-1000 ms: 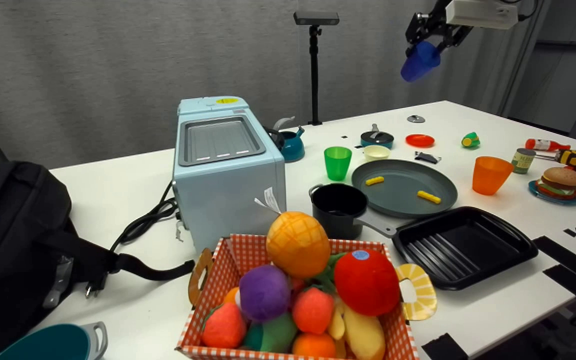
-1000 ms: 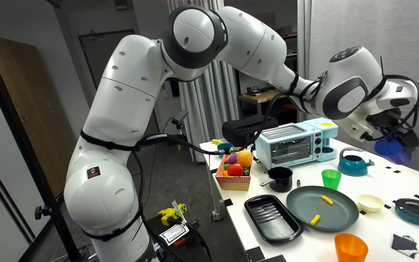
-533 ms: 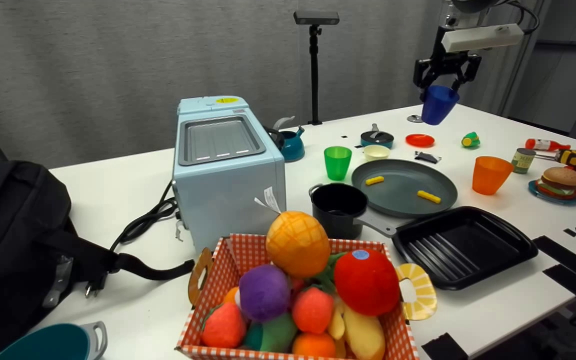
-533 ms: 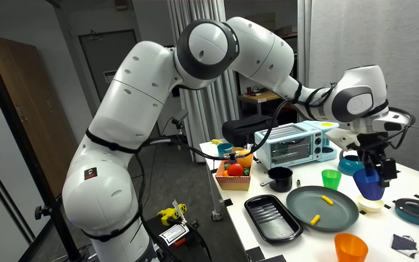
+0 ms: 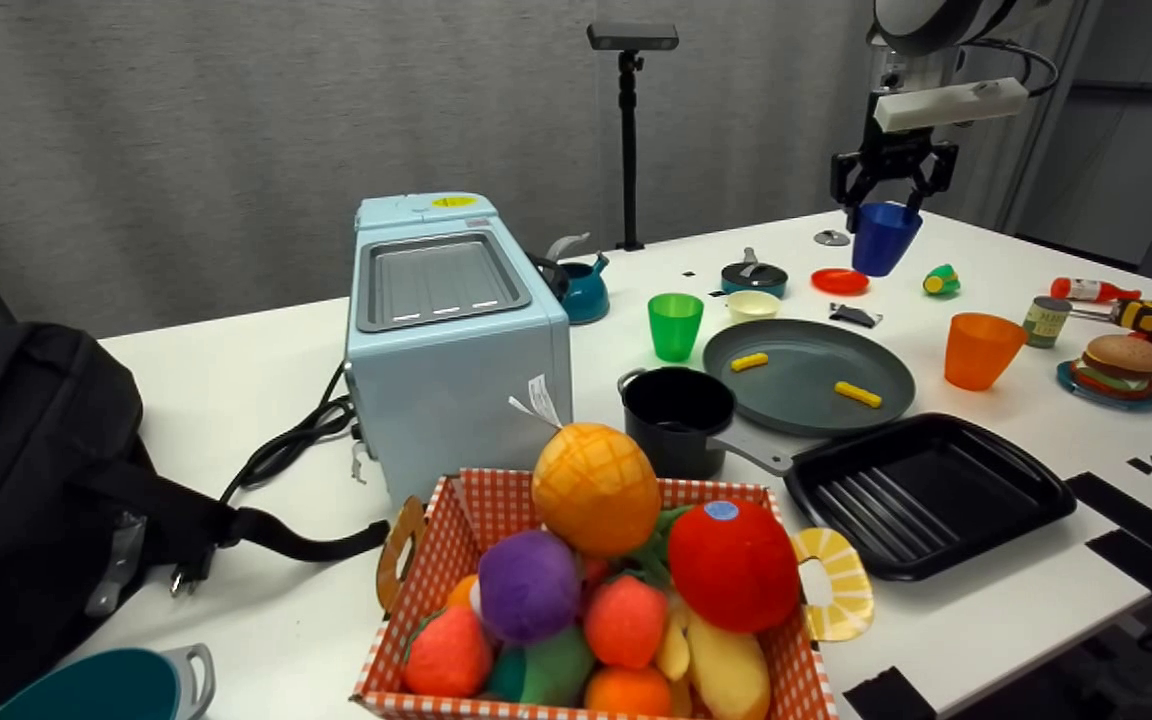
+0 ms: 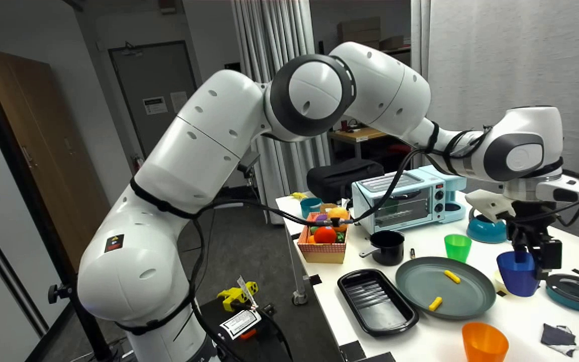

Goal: Pick up the blue and orange cups from the table and pour their contents on the grey plate.

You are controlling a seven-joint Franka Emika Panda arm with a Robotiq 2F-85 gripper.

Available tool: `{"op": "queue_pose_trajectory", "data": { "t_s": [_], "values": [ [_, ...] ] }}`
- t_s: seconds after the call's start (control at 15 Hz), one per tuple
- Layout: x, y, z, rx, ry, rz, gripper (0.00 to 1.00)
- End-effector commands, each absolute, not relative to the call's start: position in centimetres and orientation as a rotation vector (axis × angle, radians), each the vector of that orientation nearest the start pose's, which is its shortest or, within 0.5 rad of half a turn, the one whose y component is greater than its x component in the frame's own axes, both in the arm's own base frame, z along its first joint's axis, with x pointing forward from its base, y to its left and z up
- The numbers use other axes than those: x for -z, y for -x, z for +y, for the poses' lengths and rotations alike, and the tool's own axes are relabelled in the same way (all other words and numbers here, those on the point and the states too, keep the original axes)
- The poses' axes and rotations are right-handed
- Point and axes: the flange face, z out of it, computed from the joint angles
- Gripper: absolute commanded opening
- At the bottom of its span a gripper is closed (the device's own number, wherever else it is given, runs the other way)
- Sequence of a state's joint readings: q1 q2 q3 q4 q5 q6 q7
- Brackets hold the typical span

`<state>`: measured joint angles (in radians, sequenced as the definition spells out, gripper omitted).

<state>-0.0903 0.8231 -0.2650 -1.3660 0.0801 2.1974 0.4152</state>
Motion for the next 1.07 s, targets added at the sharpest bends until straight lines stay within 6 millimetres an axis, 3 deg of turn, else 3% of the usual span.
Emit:
{"op": "queue_pose_trajectory", "data": {
  "t_s": [0.0,0.53,0.6,0.73,1.0],
  "values": [
    [-22.7,-72.3,-22.9,0.077,3.043,1.183,0.5],
    [-19.7,-72.5,-23.0,0.013,3.047,1.185,0.52],
    [-19.8,-72.5,-23.0,0.01,3.048,1.177,0.94],
    [-20.1,-72.5,-22.7,0.034,3.062,1.159,0.99],
    [-20.7,-72.5,-22.6,0.043,3.064,1.147,1.0]
  ]
}}
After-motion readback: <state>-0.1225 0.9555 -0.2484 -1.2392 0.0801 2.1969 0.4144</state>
